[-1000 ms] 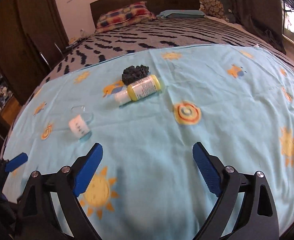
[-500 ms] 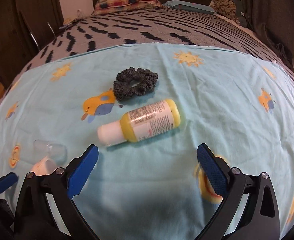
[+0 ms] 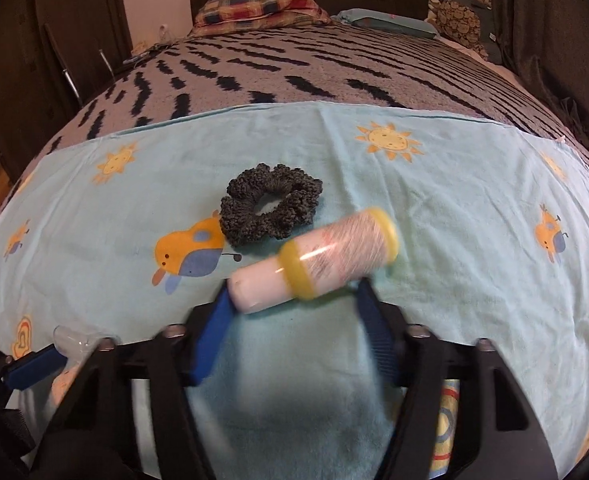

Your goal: Collect trash

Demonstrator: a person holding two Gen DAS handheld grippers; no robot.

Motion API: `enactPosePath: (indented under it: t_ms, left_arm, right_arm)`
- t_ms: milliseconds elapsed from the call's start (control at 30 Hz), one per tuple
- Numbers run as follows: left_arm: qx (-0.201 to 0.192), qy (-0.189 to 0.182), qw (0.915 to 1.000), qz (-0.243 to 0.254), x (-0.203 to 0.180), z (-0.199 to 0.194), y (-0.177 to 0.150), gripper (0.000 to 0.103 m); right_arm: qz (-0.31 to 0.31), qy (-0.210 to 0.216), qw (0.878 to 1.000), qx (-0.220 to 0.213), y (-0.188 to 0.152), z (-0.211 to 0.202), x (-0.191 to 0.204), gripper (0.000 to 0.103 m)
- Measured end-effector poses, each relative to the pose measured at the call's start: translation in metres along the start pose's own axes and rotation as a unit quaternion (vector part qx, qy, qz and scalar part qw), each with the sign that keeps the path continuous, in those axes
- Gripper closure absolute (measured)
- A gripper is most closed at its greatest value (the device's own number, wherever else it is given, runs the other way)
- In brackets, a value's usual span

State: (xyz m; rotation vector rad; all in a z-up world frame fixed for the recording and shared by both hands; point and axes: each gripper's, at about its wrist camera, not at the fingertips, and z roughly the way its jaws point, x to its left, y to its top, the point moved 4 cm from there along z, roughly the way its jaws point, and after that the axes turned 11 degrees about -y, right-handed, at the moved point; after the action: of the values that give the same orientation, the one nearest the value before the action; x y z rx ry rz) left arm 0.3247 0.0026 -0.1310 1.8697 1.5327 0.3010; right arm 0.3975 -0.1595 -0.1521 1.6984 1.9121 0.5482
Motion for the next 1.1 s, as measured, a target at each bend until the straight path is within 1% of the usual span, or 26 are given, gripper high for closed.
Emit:
enactPosePath:
  t_ms: [33,67,167,233,367,467,500,633,667,700,767,800,833,900,1100]
  left_arm:
    - [0.002,0.0,1.0,0.001,0.0,0.001,0.001,0.045]
    - [0.002,-0.002,1.0,0.002,0.0,0.003,0.002,0.047]
    - [0.003,-0.004,1.0,0.008,-0.001,0.004,0.005,0.057]
    - [0.002,-0.007,0.9998,0.018,-0.005,0.004,0.005,0.067]
    - [-0.003,0.005,0.9995,0.031,-0.01,0.003,0.004,0.068]
    - [-0.013,0.006,0.9996,0.025,-0.007,-0.002,0.004,0.068]
    - [-0.017,0.006,0.9996,0.024,-0.007,-0.004,0.004,0.068]
    - [-0.023,0.001,0.9993,0.029,-0.01,-0.013,-0.002,0.068]
    - [-0.022,-0.001,0.9993,0.03,-0.011,-0.015,-0.004,0.068]
    - [-0.021,-0.003,0.9993,0.031,-0.011,-0.015,-0.005,0.068]
    - [-0.02,-0.005,0.9992,0.035,-0.013,-0.017,-0.007,0.068]
    - [-0.019,-0.005,0.9992,0.036,-0.013,-0.017,-0.008,0.068]
    - [-0.019,-0.006,0.9992,0.035,-0.013,-0.017,-0.009,0.068]
    - [-0.018,-0.008,0.9993,0.031,-0.011,-0.016,-0.01,0.068]
    - [-0.014,-0.02,0.9996,0.015,-0.005,-0.011,-0.01,0.068]
  right_arm:
    - [0.006,0.005,1.0,0.001,-0.001,-0.001,-0.002,0.075]
    - [0.01,0.01,1.0,0.002,-0.002,-0.002,-0.004,0.077]
    - [0.015,0.02,1.0,0.003,-0.004,-0.005,-0.009,0.079]
    - [0.016,0.022,1.0,0.002,-0.005,-0.006,-0.012,0.082]
    - [0.026,0.025,0.999,0.003,-0.008,-0.007,-0.018,0.088]
    - [0.033,0.022,0.999,-0.002,-0.011,-0.012,-0.023,0.096]
    - [0.035,0.022,0.999,-0.004,-0.012,-0.013,-0.024,0.101]
    - [0.038,0.023,0.999,-0.002,-0.018,-0.02,-0.029,0.101]
    - [0.038,0.022,0.999,0.006,-0.02,-0.02,-0.03,0.101]
    - [0.041,0.024,0.999,0.014,-0.021,-0.018,-0.03,0.099]
    - [0.042,0.022,0.999,0.014,-0.02,-0.018,-0.028,0.098]
    - [0.043,0.022,0.999,0.015,-0.02,-0.017,-0.027,0.09]
    - [0.05,0.025,0.998,0.016,-0.018,-0.016,-0.027,0.064]
    - [0.067,0.031,0.997,0.005,-0.014,-0.017,-0.026,0.032]
    - [0.069,0.0,0.998,-0.001,0.004,-0.003,-0.021,0.035]
